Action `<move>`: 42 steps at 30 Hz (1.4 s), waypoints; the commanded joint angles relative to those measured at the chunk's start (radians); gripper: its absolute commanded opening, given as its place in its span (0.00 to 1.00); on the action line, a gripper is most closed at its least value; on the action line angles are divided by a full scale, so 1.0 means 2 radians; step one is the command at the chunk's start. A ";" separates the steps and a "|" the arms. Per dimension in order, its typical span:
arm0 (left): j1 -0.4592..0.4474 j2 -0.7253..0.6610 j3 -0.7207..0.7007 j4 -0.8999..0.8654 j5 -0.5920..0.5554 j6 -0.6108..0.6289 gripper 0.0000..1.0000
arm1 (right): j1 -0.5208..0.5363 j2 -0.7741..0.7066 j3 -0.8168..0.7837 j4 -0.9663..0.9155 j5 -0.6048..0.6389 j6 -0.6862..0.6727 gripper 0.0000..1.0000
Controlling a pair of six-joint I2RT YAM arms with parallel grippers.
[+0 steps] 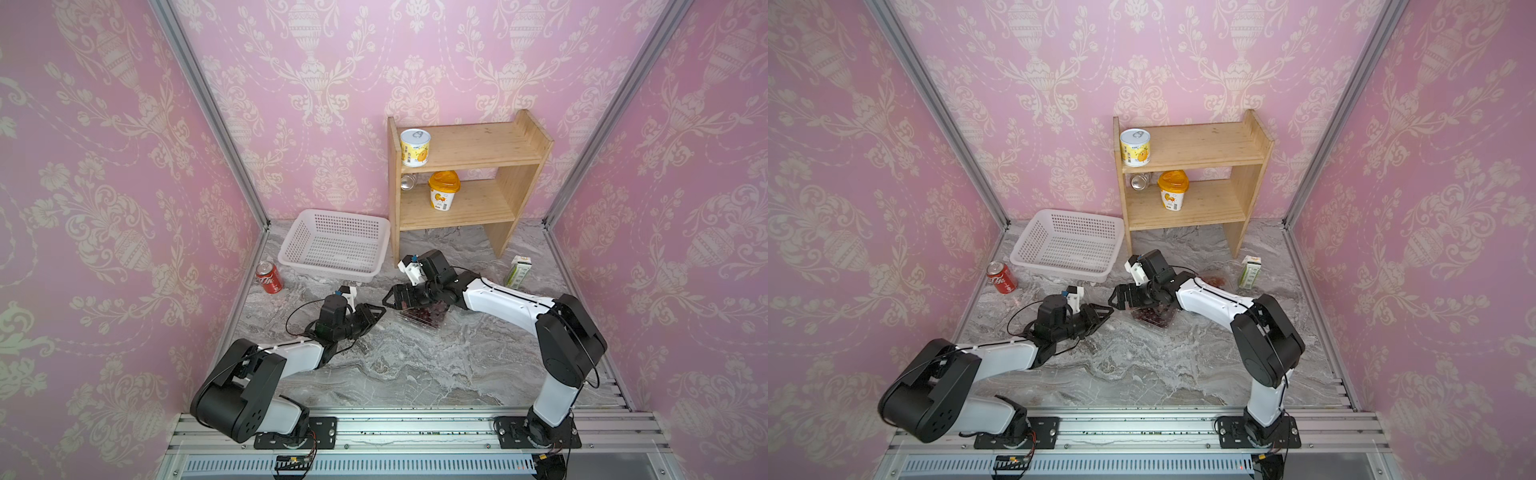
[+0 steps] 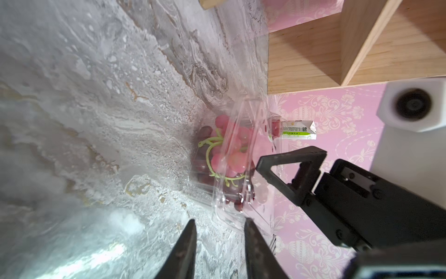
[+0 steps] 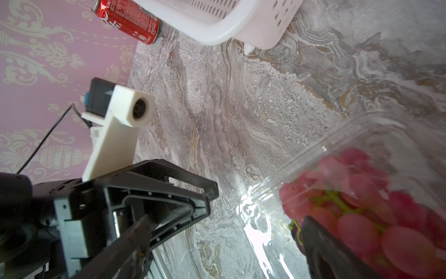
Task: Pack grapes into containers
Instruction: Close the packing box at the center of the board, then reset both arms
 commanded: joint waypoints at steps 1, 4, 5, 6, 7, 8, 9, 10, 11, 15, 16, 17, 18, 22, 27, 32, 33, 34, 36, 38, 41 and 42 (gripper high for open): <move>0.012 -0.030 0.018 -0.109 -0.015 0.059 0.38 | 0.003 -0.018 0.020 -0.020 0.006 -0.004 0.99; 0.032 -0.062 0.036 -0.158 -0.009 0.091 0.43 | 0.003 -0.036 0.031 -0.038 0.015 -0.014 1.00; 0.042 -0.078 0.047 -0.186 -0.009 0.110 0.47 | 0.003 -0.045 0.037 -0.051 0.025 -0.022 1.00; 0.055 -0.095 0.063 -0.223 -0.011 0.136 0.52 | 0.002 -0.055 0.045 -0.069 0.039 -0.033 1.00; 0.065 -0.111 0.081 -0.256 -0.019 0.165 0.59 | 0.001 -0.065 0.053 -0.086 0.059 -0.044 1.00; 0.077 -0.127 0.107 -0.310 -0.034 0.203 0.70 | -0.001 -0.080 0.057 -0.105 0.084 -0.056 1.00; 0.087 -0.143 0.135 -0.360 -0.056 0.245 0.80 | -0.006 -0.096 0.058 -0.116 0.107 -0.064 1.00; 0.097 -0.152 0.159 -0.400 -0.079 0.276 0.89 | -0.012 -0.112 0.055 -0.124 0.132 -0.070 1.00; 0.111 -0.160 0.185 -0.439 -0.113 0.279 0.98 | -0.022 -0.128 0.055 -0.136 0.168 -0.072 1.00; 0.151 -0.190 0.194 -0.436 -0.195 0.297 0.99 | -0.080 -0.190 0.032 -0.163 0.298 -0.072 1.00; 0.157 -0.195 0.197 -0.434 -0.209 0.308 0.99 | -0.092 -0.203 0.023 -0.164 0.328 -0.072 1.00; 0.162 -0.198 0.200 -0.432 -0.236 0.323 0.99 | -0.102 -0.218 0.008 -0.158 0.375 -0.080 1.00; 0.162 -0.202 0.201 -0.433 -0.276 0.335 0.99 | -0.107 -0.232 -0.008 -0.150 0.435 -0.085 1.00; 0.166 -0.235 0.134 -0.361 -0.401 0.381 0.99 | -0.121 -0.292 -0.137 -0.023 0.582 -0.173 1.00; 0.166 -0.277 -0.073 -0.056 -0.464 0.424 0.99 | -0.160 -0.314 -0.249 0.079 0.587 -0.215 1.00; 0.166 -0.219 -0.123 0.055 -0.454 0.466 0.99 | -0.187 -0.302 -0.334 0.207 0.559 -0.257 1.00; 0.166 -0.197 -0.123 0.075 -0.454 0.479 0.99 | -0.194 -0.298 -0.343 0.219 0.549 -0.252 1.00; 0.166 -0.184 -0.125 0.092 -0.451 0.486 0.99 | -0.200 -0.294 -0.353 0.235 0.539 -0.253 1.00; 0.171 -0.143 -0.120 0.131 -0.443 0.496 0.99 | -0.211 -0.279 -0.372 0.279 0.514 -0.266 1.00; 0.172 -0.083 -0.106 0.167 -0.432 0.519 0.99 | -0.220 -0.265 -0.396 0.342 0.497 -0.273 1.00; 0.172 0.010 -0.110 0.284 -0.427 0.539 0.99 | -0.246 -0.239 -0.416 0.392 0.435 -0.273 1.00; 0.172 0.029 -0.111 0.311 -0.421 0.542 0.99 | -0.260 -0.227 -0.421 0.411 0.394 -0.273 1.00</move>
